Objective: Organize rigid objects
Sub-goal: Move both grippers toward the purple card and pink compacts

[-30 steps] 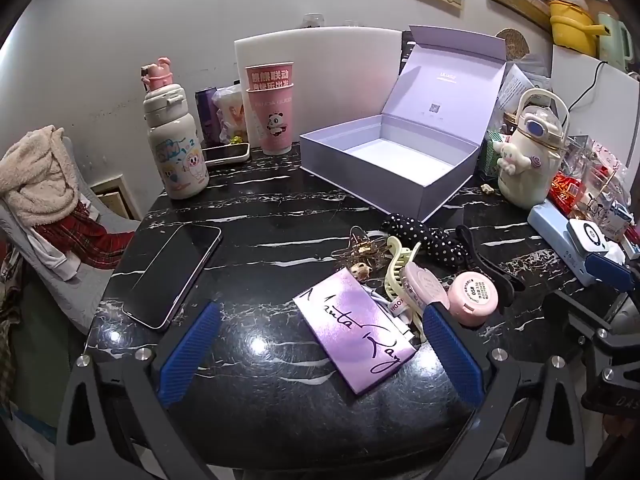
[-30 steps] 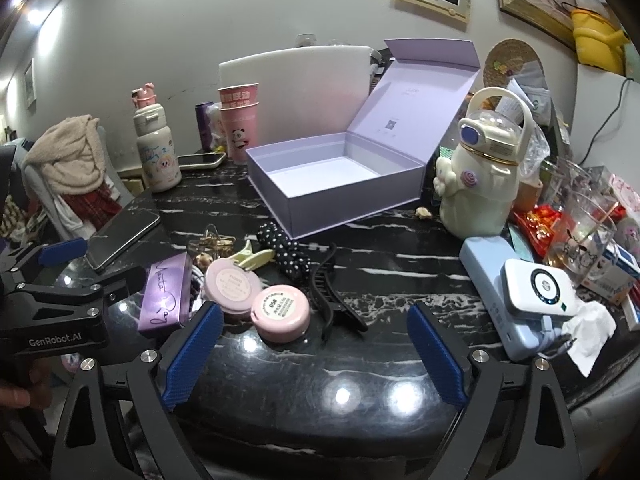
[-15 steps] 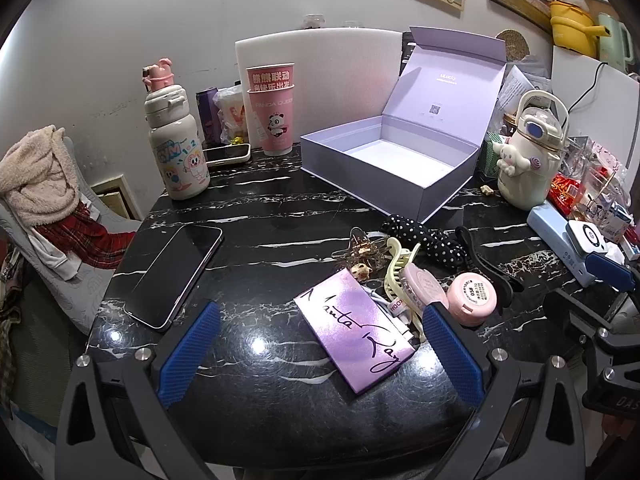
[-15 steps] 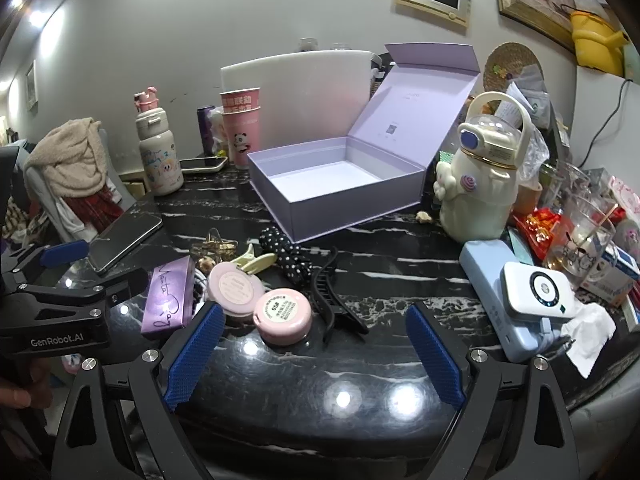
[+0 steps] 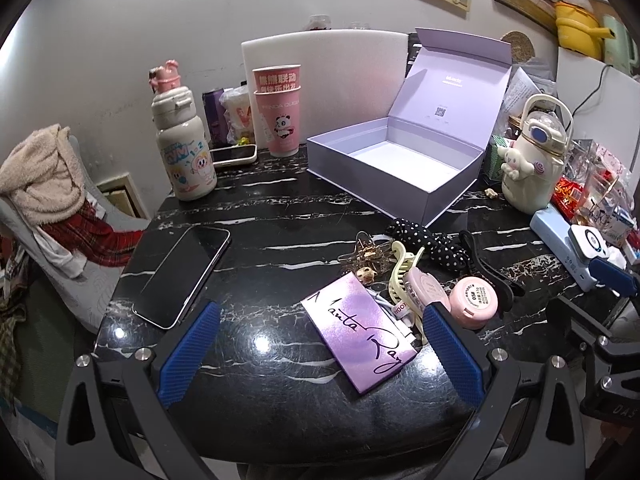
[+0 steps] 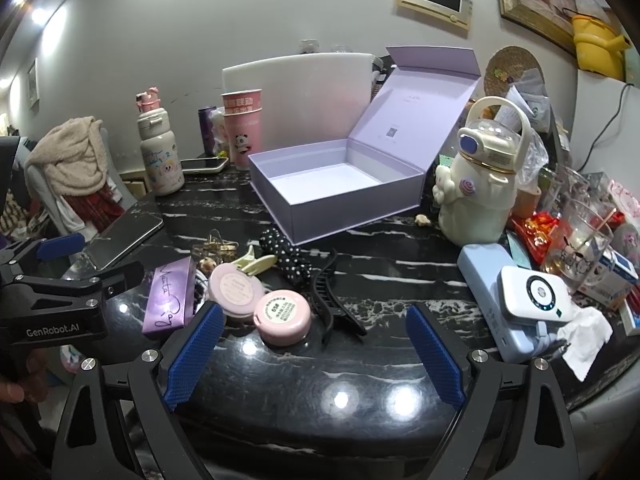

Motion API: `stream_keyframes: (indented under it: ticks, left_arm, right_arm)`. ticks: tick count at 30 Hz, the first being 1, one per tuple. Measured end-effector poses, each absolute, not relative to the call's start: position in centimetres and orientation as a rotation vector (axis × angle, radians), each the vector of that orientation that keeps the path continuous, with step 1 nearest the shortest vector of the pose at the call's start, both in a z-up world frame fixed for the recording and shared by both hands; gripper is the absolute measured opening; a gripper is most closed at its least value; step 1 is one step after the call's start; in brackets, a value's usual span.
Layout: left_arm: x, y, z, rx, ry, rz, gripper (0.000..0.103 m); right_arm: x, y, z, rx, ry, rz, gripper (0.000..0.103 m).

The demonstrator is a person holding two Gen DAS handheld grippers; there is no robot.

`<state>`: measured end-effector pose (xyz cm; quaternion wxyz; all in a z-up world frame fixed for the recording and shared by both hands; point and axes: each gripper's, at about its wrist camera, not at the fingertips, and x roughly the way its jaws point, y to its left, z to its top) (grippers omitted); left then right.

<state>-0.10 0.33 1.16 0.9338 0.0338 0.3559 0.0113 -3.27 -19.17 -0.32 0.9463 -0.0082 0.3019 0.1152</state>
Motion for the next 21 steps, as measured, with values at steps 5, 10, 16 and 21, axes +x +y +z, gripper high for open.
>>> stream_keyframes:
  ticks: [5, 10, 16, 21]
  left_arm:
    - [-0.2, 0.8, 1.4, 0.064, 0.726, 0.037, 0.103]
    - [-0.2, 0.9, 1.5, 0.061, 0.732, 0.037, 0.103]
    - [0.0, 0.6, 1.4, 0.090, 0.748, 0.036, 0.103]
    - [0.2, 0.2, 0.3, 0.091, 0.775, 0.016, 0.103]
  right_arm:
    - [-3.3, -19.2, -0.2, -0.021, 0.614, 0.234, 0.094]
    - [-3.3, -19.3, -0.3, -0.019, 0.620, 0.230, 0.094]
    - [-3.2, -19.3, -0.4, -0.019, 0.625, 0.235, 0.094]
    - [-2.9, -19.3, -1.0, -0.011, 0.639, 0.245, 0.094]
